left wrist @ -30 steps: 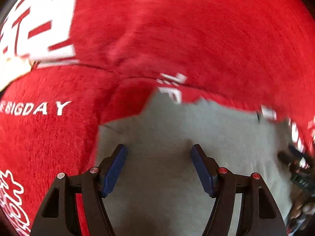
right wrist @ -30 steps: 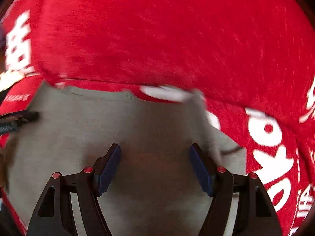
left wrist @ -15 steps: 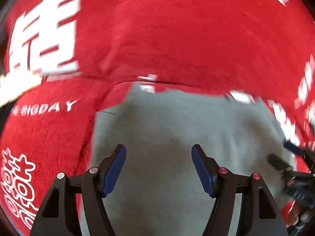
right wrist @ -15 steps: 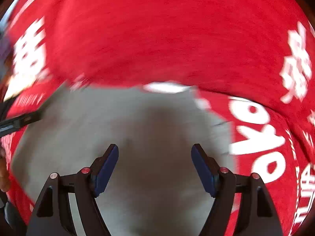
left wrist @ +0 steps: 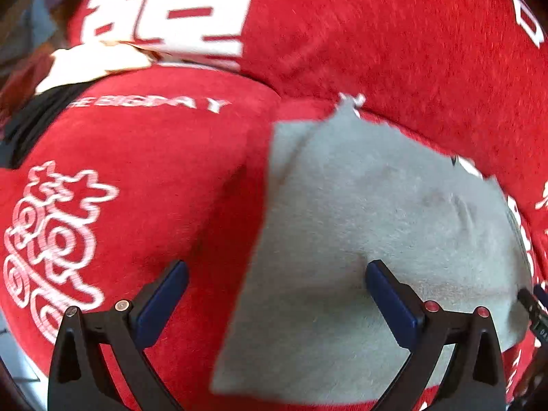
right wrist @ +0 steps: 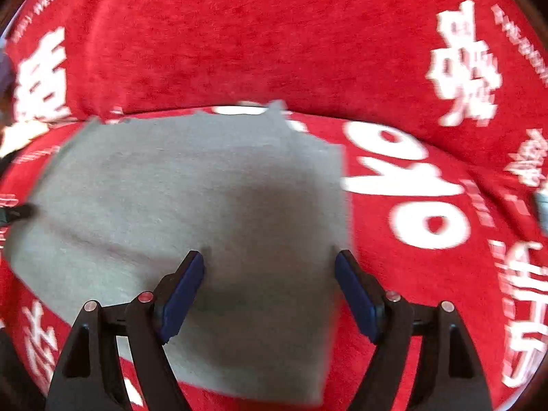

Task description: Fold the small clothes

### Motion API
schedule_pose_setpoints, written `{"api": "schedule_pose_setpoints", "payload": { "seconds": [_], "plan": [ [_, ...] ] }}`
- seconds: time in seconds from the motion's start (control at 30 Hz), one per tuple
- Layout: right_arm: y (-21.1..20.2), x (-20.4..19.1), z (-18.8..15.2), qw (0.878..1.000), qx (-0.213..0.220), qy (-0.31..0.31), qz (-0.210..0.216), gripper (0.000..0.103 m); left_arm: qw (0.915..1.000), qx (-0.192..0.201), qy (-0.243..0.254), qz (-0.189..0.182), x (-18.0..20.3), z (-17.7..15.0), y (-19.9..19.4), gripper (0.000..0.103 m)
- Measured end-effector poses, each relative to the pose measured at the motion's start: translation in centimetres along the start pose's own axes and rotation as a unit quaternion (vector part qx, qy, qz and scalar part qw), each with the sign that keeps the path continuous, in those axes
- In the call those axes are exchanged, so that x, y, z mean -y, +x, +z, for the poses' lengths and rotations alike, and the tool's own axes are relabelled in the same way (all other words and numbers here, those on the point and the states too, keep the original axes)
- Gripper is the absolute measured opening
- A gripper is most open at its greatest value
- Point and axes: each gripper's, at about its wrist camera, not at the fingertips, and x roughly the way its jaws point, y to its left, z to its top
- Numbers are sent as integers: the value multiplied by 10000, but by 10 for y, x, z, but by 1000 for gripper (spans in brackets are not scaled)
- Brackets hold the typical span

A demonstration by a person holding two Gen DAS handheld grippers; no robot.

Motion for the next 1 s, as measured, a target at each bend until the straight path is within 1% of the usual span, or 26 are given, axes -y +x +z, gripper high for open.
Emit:
{"api": "schedule_pose_setpoints", "payload": {
  "seconds": [0.03, 0.1, 0.13, 0.2, 0.27, 0.33, 0.37, 0.4, 0.43, 0.47, 0.5, 0.57, 0.63, 0.67, 0.73, 0.77, 0.8, 0.83, 0.93, 1.0],
  "plan": [
    [-10, -3, -3, 9997, 107, 79, 192, 82, 9999, 40, -37, -113, 0, -3, -8, 103],
    [-24, -22, -12, 9979, 274, 174, 556, 82, 9992, 77, -38, -398, 10, -15, -21, 103],
    [-27, -35, -17, 9973, 273, 78, 679, 82, 9989, 85, 37, -466, 20, -22, -26, 103],
    [-26, -75, -28, 9955, 206, -280, 887, 82, 9977, 144, 428, -512, 47, -38, -33, 103],
    [-21, -104, -41, 9935, 110, -662, 922, 82, 9958, 218, 790, -414, 66, -50, -31, 103],
    [-13, -115, -50, 9934, 71, -842, 770, 82, 9944, 175, 989, -315, 73, -56, -25, 103],
    [-8, -110, -52, 9941, 37, -780, 758, 82, 9945, 187, 1016, -187, 69, -57, -21, 103],
    [-7, -103, -53, 9944, 25, -660, 819, 82, 9952, 130, 967, 73, 59, -57, -10, 103],
    [-6, -89, -53, 9951, 25, -438, 889, 82, 9961, 28, 867, 126, 50, -57, -5, 103],
    [-5, -74, -54, 9960, 19, -245, 861, 82, 9974, -22, 725, 7, 37, -58, -2, 103],
    [-5, -63, -55, 9966, 7, -134, 813, 82, 9977, 93, 637, -196, 26, -58, -6, 103],
    [-4, -40, -57, 9968, -12, 69, 797, 82, 9969, 91, 779, -103, 24, -58, -9, 103],
    [-5, -25, -60, 9952, 22, 191, 958, 82, 9960, 104, 888, -27, 25, -60, -9, 103],
    [-6, -22, -61, 9943, 35, 195, 1050, 82, 9958, 112, 904, -2, 25, -60, -8, 103],
    [-9, -24, -60, 9950, 19, 94, 994, 82, 9960, 137, 883, 9, 25, -63, -9, 103],
    [-10, -26, -60, 9962, 7, 41, 870, 83, 9961, 129, 876, 18, 25, -63, -9, 103],
    [-9, -26, -60, 9980, -74, 14, 631, 83, 9961, 107, 869, 62, 25, -64, -10, 103],
    [-8, -25, -60, 9986, -150, 3, 499, 83, 9962, 94, 859, 95, 27, -65, -14, 103],
    [-20, -17, -61, 9980, -84, 167, 604, 83, 9966, 141, 793, 148, 22, -67, -28, 103],
    [-28, -16, -58, 9984, 5, 170, 539, 83, 9965, 246, 789, 134, 21, -66, -37, 103]
  ]
}}
